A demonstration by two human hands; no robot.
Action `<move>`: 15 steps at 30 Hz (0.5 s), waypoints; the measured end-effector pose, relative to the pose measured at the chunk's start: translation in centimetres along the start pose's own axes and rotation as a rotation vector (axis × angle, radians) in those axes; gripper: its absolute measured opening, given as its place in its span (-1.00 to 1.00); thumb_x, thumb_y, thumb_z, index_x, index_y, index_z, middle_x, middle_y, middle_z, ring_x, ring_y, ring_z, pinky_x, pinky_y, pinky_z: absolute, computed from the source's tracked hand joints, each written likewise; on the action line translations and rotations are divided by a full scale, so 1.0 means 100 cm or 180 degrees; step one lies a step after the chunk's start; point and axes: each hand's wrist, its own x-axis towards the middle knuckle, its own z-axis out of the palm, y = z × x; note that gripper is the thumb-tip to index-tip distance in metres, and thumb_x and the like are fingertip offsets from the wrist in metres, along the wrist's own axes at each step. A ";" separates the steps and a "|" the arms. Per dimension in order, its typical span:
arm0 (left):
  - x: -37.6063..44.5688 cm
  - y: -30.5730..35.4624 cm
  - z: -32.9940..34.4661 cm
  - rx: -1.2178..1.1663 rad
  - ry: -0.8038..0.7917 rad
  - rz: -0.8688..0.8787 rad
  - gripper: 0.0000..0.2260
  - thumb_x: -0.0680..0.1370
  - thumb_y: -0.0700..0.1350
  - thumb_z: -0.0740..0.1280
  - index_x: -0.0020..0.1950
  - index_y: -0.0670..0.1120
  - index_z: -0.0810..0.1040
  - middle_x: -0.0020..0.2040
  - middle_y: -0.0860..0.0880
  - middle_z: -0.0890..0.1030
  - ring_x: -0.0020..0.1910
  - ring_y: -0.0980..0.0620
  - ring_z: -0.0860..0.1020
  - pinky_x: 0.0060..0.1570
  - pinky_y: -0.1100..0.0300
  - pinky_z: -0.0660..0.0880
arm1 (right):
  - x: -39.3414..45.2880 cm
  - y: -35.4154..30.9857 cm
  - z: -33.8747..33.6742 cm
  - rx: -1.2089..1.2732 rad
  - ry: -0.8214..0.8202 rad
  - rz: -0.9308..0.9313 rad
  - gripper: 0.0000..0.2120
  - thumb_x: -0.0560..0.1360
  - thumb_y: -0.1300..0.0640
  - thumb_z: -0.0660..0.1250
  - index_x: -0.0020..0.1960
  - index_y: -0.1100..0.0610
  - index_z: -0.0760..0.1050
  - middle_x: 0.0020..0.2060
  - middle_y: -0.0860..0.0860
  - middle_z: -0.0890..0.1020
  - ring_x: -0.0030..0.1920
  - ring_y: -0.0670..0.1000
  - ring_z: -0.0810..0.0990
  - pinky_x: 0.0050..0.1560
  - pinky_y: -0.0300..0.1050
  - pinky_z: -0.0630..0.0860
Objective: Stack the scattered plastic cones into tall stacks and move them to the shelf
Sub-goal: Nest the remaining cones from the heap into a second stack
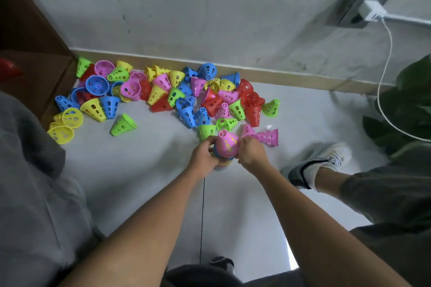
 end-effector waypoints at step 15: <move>0.038 -0.011 -0.043 0.0104 -0.0397 -0.0483 -0.52 0.27 -0.27 0.64 0.14 -0.05 0.61 0.03 -0.14 0.70 -0.14 -0.03 0.64 0.11 -0.02 0.57 | 0.049 0.048 -0.024 0.0361 -0.0062 0.0565 -0.81 0.58 0.11 0.19 -0.02 0.10 0.58 -0.04 0.13 0.68 -0.06 0.18 0.64 0.02 0.02 0.60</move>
